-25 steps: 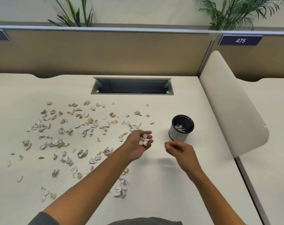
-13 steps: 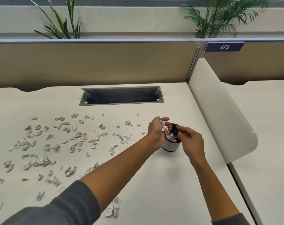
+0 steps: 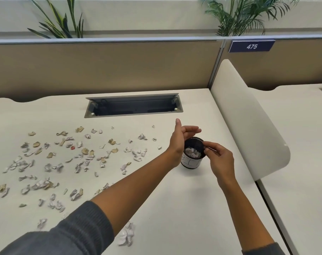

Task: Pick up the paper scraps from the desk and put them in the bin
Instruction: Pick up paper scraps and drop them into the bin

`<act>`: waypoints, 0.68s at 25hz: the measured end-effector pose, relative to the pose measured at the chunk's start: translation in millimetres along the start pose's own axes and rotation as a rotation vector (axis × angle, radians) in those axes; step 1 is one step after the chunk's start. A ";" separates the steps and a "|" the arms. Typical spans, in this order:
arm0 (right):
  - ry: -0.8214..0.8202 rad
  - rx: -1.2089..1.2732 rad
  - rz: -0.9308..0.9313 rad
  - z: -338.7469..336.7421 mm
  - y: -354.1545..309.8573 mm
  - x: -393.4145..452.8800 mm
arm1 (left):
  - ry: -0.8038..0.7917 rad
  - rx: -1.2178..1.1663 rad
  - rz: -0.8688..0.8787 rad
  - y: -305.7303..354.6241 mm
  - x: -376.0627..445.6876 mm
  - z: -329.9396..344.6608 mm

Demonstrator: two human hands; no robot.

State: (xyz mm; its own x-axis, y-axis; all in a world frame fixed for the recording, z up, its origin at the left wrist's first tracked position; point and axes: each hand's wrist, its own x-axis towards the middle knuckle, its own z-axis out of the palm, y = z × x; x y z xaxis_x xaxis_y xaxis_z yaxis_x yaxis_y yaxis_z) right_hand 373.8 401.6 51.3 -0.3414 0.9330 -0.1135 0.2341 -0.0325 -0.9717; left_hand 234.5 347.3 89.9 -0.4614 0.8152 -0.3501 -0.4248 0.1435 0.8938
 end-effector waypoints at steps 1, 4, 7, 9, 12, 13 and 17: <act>-0.003 0.000 -0.002 1.5 -0.8 -1.5 | -0.001 0.024 0.017 0.3 -2.4 -3.7; -0.028 -0.001 -0.021 8.8 -4.5 -11.0 | -0.013 0.148 0.057 -0.2 -15.7 -21.4; -0.123 0.015 -0.039 22.4 -5.0 -29.5 | -0.011 0.282 0.071 -2.6 -36.5 -52.5; -0.217 0.018 -0.029 36.2 -1.2 -47.3 | 0.010 0.331 0.065 -4.9 -51.9 -77.1; -0.401 -0.092 -0.047 60.9 9.7 -79.4 | 0.068 0.413 0.034 -10.8 -78.4 -115.9; -0.475 -0.160 -0.060 68.0 14.6 -89.3 | 0.090 0.439 0.024 -13.3 -86.5 -127.9; -0.773 -0.383 -0.077 90.4 33.6 -126.8 | 0.171 0.641 0.030 -32.0 -119.5 -172.2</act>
State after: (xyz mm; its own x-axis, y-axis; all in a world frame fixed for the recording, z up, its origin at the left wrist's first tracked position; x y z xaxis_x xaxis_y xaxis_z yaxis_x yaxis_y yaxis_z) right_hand 342.6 249.8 14.3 -0.8596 0.4177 -0.2943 0.4280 0.2737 -0.8613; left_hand 169.1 148.6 54.8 -0.6054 0.7310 -0.3147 0.1132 0.4705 0.8751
